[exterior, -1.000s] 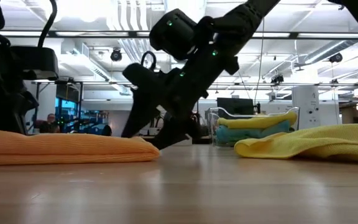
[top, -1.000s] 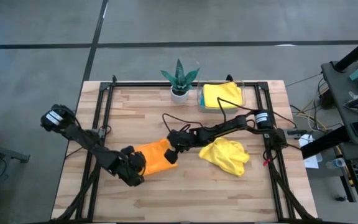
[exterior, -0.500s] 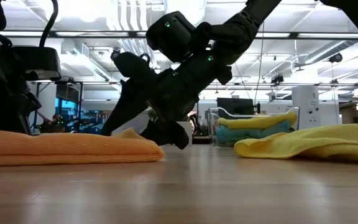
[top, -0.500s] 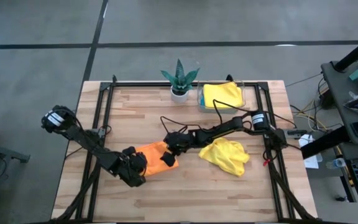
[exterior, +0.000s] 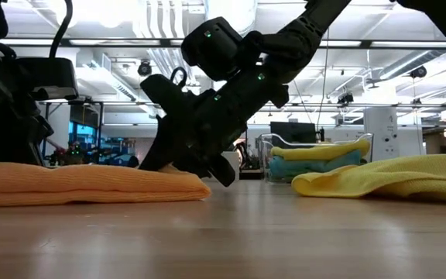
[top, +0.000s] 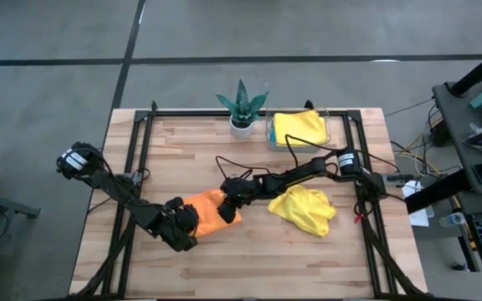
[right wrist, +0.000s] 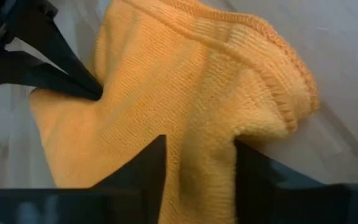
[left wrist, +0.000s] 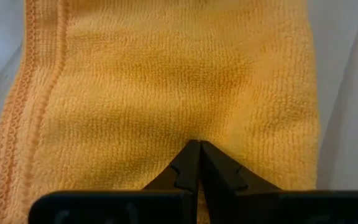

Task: Fold microfiber towels
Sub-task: Put the orange microfiber towel into the transparent bin

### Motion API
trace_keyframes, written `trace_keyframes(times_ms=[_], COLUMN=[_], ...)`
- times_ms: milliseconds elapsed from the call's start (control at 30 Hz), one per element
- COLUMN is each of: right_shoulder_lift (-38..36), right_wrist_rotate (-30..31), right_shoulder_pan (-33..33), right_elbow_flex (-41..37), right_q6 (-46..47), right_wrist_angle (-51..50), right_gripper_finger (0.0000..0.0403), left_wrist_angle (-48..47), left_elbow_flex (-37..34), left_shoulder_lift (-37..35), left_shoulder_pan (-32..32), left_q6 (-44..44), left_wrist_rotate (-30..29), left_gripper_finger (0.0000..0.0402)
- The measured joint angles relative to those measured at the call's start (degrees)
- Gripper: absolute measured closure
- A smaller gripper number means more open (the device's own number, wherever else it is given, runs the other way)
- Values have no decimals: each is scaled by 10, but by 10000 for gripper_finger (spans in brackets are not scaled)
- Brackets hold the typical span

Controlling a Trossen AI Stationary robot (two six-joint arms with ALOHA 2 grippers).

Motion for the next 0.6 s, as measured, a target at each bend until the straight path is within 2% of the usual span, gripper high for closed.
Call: trace_keyframes(times_ms=[300, 600], right_shoulder_lift=[0, -16], right_wrist_rotate=[0, -1], right_shoulder_pan=[0, 0], right_elbow_flex=[0, 0], right_q6=[-34, -82], right_wrist_angle=[1, -17], right_gripper_finger=[384, 389], left_wrist_angle=[0, 1], left_elbow_flex=[0, 9], left_shoulder_lift=[1, -3], left_shoulder_pan=[0, -4], left_q6=[0, 0], left_wrist_rotate=[-26, -37], left_gripper_finger=[402, 402])
